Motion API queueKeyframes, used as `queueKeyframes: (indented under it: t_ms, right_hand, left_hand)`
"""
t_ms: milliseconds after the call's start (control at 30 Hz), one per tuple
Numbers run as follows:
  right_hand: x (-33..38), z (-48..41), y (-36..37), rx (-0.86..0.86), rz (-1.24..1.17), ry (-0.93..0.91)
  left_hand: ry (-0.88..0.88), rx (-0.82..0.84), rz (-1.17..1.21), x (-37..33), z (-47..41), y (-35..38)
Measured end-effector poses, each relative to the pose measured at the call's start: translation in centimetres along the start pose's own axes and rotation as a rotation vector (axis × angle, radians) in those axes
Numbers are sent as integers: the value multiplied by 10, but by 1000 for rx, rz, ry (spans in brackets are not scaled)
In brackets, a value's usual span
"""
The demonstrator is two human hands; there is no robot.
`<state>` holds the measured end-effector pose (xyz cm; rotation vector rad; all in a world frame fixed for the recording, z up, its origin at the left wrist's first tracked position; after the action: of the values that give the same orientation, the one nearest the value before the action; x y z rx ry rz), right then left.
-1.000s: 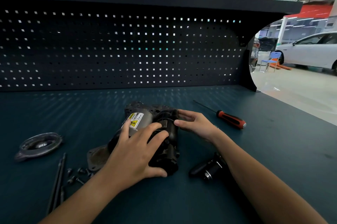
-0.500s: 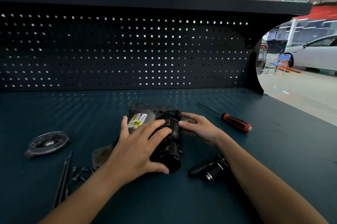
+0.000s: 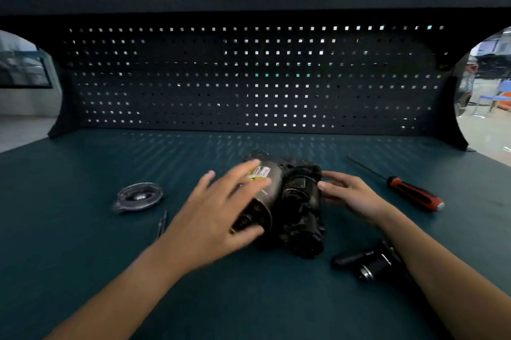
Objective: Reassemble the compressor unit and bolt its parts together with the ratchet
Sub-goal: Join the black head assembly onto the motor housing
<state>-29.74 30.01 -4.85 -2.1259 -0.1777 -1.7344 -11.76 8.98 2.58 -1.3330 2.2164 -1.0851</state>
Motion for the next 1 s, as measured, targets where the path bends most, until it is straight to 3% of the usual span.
queueKeyframes:
  t_ms: [133, 233, 333, 600, 733, 900, 1000]
  right_hand:
    - [1, -2, -2, -14, 18, 9]
    - [4, -1, -2, -11, 43, 15]
    - [7, 1, -1, -9, 72, 20]
    - [14, 9, 2, -10, 108, 23]
    - [20, 12, 4, 35, 181, 26]
    - [20, 12, 3, 44, 225, 6]
    - [22, 13, 5, 35, 237, 4]
  left_hand:
    - [-534, -39, 232, 98, 34, -22]
    - [-730, 206, 237, 134, 67, -7]
    - [-736, 430, 264, 131, 80, 9]
    - [-711, 520, 313, 115, 77, 5]
    - [-667, 423, 425, 98, 83, -24]
    - [-538, 643, 250, 65, 106, -11]
    - [-519, 614, 185, 64, 105, -9]
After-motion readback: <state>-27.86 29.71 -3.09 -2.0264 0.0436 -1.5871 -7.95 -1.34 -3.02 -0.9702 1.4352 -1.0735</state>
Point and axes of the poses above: each hand's wrist, its own z-axis away from the middle knuckle, its own y-axis out of the palm, x = y × z, the point moved 7 cm from there along -z, towards the middle knuckle, and after that the axes turned 1 degree about z, right-handed, at the moved point
